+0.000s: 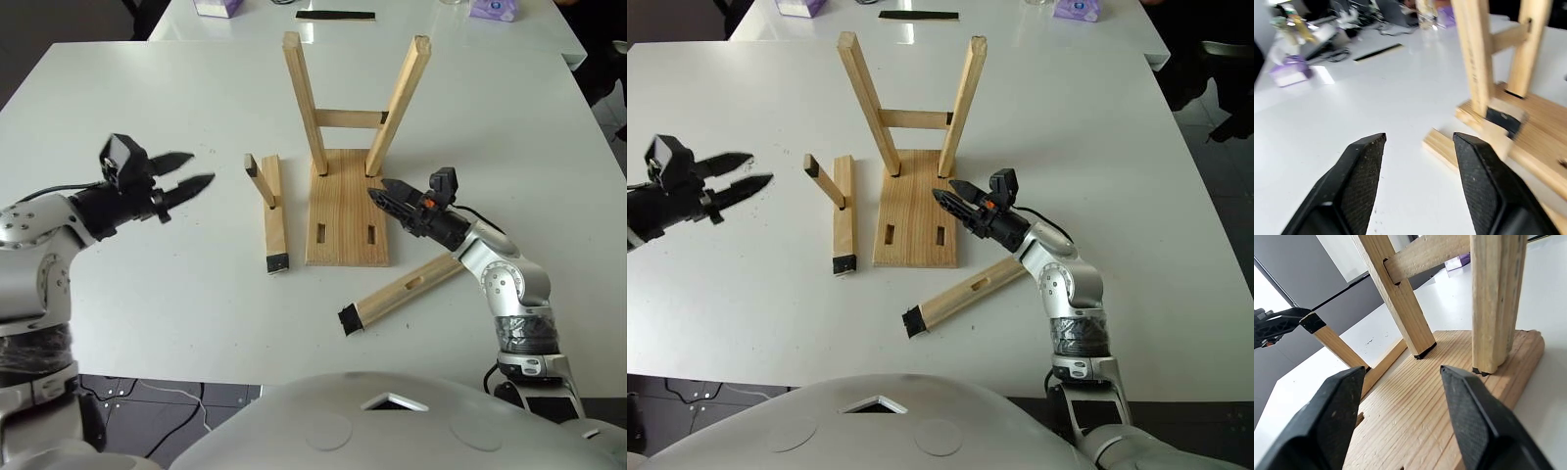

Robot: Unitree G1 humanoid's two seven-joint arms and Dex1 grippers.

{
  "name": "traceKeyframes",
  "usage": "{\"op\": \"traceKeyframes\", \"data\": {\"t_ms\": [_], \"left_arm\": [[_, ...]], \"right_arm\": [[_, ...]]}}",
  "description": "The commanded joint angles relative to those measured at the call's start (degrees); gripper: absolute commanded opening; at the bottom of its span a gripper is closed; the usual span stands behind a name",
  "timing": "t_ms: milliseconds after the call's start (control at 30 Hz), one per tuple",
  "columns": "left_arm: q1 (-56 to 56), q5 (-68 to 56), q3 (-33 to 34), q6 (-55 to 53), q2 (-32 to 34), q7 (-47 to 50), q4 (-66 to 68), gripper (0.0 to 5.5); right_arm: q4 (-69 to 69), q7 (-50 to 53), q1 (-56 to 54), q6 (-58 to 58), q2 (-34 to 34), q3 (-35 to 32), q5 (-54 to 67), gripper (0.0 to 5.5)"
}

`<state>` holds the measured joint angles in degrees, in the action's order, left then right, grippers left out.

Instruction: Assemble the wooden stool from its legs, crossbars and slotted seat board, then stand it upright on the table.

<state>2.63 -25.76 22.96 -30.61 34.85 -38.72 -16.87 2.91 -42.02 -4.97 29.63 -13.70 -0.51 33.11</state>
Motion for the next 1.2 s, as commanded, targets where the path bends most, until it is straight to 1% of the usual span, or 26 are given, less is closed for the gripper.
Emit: {"op": "traceKeyframes", "data": {"t_ms": [33,100,167,233,333,433,667,867,933,1000,1100,1200], "left_arm": [[12.3,0.3,-3.6,-0.2,-24.5,31.0,-12.2,2.57],[13.4,3.8,-8.3,1.1,-30.2,36.3,-13.8,2.57],[13.5,5.8,-11.2,1.2,-35.4,41.5,-14.1,2.57],[12.1,7.9,-13.5,0.9,-37.5,44.0,-14.5,2.57],[9.9,9.3,-15.5,-0.2,-38.8,45.8,-15.5,2.57],[10.6,10.1,-16.9,0.0,-38.0,45.6,-15.2,2.57],[16.1,12.7,-15.1,3.6,-35.0,45.7,-12.9,2.57],[14.6,12.2,-14.5,4.6,-36.0,45.7,-11.2,2.57],[13.2,12.1,-14.8,2.5,-36.3,45.8,-9.4,2.57],[11.9,11.5,-13.7,-1.7,-37.2,47.4,-6.9,2.57],[10.3,10.7,-14.2,-6.1,-37.4,46.8,-5.4,2.57],[9.9,10.3,-14.5,-8.3,-37.9,46.8,-4.2,2.57]], "right_arm": [[0.1,0.9,-1.1,1.5,-0.4,-0.1,0.0,2.83],[-0.9,0.6,-2.6,1.5,-0.4,0.6,-0.5,2.83],[-2.2,0.8,-4.3,1.2,-0.1,0.4,-0.6,2.83],[-3.3,1.3,-5.4,0.6,0.4,0.3,-0.9,2.83],[-4.2,1.8,-6.1,-0.2,1.0,0.2,-1.2,2.83],[-4.5,2.5,-5.7,-1.0,1.5,-0.2,-1.3,2.83],[-4.3,3.5,-5.6,-2.5,2.6,-0.5,-1.3,2.83],[-5.1,3.1,-5.4,-3.0,2.5,0.4,-1.9,2.83],[-5.5,3.1,-5.6,-3.1,2.5,0.5,-2.2,2.83],[-6.2,3.1,-6.0,-3.1,2.5,0.5,-2.7,2.83],[-7.3,3.1,-6.6,-3.1,2.4,0.6,-3.2,2.83],[-7.3,3.1,-6.5,-3.0,2.5,0.9,-3.6,2.83]]}}
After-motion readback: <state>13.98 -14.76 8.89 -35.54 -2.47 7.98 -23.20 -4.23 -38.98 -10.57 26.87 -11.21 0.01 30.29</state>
